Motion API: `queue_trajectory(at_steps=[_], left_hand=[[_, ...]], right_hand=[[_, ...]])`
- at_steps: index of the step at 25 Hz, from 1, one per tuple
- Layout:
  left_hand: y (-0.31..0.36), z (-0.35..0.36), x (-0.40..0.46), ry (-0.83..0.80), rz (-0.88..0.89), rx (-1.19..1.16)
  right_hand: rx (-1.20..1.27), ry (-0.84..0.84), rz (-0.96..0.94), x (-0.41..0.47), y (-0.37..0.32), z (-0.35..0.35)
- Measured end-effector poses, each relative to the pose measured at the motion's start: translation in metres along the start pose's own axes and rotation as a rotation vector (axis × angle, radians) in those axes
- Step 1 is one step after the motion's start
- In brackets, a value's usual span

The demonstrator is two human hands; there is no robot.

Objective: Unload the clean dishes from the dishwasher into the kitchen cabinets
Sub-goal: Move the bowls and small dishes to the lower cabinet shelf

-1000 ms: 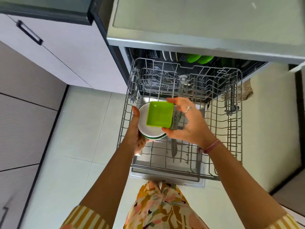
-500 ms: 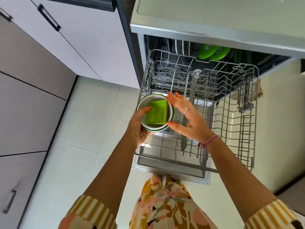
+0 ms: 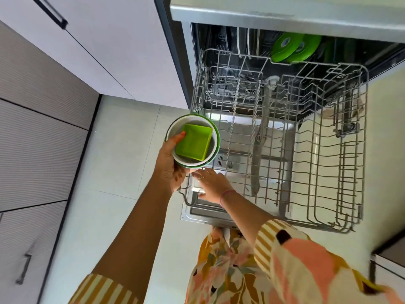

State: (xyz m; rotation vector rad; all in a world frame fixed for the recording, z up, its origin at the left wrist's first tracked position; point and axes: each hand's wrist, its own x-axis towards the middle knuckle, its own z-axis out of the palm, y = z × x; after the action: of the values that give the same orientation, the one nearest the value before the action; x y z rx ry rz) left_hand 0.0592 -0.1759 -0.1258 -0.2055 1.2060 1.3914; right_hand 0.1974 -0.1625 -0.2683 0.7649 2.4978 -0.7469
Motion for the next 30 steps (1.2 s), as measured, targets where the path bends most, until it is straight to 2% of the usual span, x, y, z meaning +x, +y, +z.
queue_trajectory(at_steps=[3, 6, 9, 12, 14, 16, 18, 21, 23, 30], left_hand=[[-0.007, -0.005, 0.004, -0.021, -0.010, 0.027], [-0.012, -0.007, 0.010, -0.062, -0.017, 0.056], [-0.012, -0.004, 0.005, -0.097, -0.010, 0.044], [-0.012, 0.005, -0.009, -0.138, -0.025, 0.021], [-0.014, 0.012, -0.019, -0.137, -0.029, 0.037], [-0.018, 0.022, -0.029, -0.140, -0.033, 0.061], [-0.021, 0.035, -0.037, -0.141, -0.047, 0.078], [-0.026, 0.055, -0.046, -0.164, -0.062, 0.123], [-0.028, 0.065, -0.049, -0.180, -0.068, 0.161], [-0.043, 0.070, -0.049, -0.181, -0.093, 0.161]], right_hand=[[-0.105, 0.032, 0.043, 0.012, -0.004, 0.017], [0.003, 0.054, 0.120, 0.011, -0.001, 0.013], [0.336, 0.311, 0.249, -0.020, 0.009, -0.026], [0.921, 0.582, 0.303, -0.072, 0.024, -0.084], [1.175, 0.814, 0.276, -0.108, 0.026, -0.123], [1.278, 0.963, 0.134, -0.135, 0.017, -0.156], [1.208, 0.966, 0.017, -0.147, 0.005, -0.173], [0.855, 0.952, -0.021, -0.147, -0.008, -0.174], [0.746, 0.947, 0.033, -0.144, -0.010, -0.167], [0.597, 0.862, 0.246, -0.155, -0.001, -0.144]])
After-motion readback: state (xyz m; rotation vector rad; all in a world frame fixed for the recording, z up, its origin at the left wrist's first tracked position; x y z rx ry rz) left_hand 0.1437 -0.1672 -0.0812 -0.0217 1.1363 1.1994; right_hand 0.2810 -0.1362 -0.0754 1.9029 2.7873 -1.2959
